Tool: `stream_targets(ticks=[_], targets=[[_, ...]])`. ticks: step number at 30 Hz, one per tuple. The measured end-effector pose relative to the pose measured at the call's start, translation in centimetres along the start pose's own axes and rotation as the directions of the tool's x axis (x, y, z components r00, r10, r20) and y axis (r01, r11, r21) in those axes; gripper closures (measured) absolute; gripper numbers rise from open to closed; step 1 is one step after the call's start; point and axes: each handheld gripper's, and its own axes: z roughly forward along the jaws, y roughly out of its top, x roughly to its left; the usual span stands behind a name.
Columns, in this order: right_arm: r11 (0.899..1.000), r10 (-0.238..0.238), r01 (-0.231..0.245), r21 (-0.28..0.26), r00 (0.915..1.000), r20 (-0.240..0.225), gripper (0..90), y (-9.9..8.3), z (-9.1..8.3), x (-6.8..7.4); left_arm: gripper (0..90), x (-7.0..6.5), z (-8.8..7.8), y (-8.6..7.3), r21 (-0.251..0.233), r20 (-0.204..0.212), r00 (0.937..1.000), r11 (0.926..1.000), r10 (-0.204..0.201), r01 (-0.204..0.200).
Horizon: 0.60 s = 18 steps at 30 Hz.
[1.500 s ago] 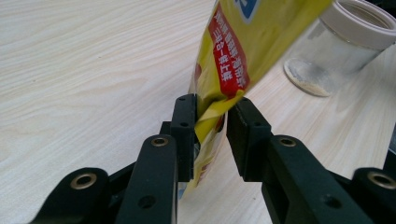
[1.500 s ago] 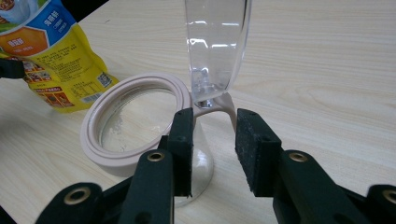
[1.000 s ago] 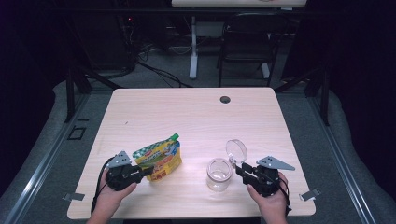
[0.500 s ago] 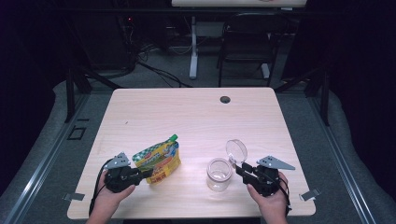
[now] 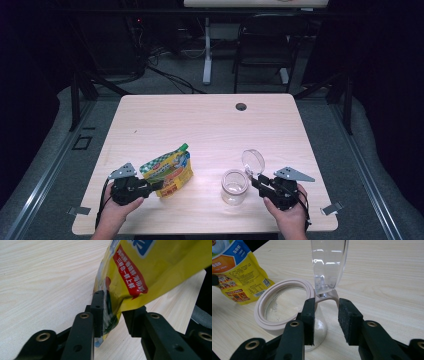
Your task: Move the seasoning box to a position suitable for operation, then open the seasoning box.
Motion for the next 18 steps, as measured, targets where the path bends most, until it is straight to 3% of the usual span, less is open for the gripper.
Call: stream_targets(ticks=[7,18], targets=[[1.000,0.003,-0.003,-0.004,1.0000,-0.001,66.8,-0.1,0.0,-0.1,60.4,0.2,0.3,0.1,-0.011,-0.002,0.9998,0.9997,-0.021,0.021],[1.000,0.001,-0.001,-0.003,1.0000,0.007,66.7,-0.3,-0.2,-0.1,54.9,0.5,1.1,0.0,-0.018,0.014,0.9983,0.9982,-0.056,0.057]])
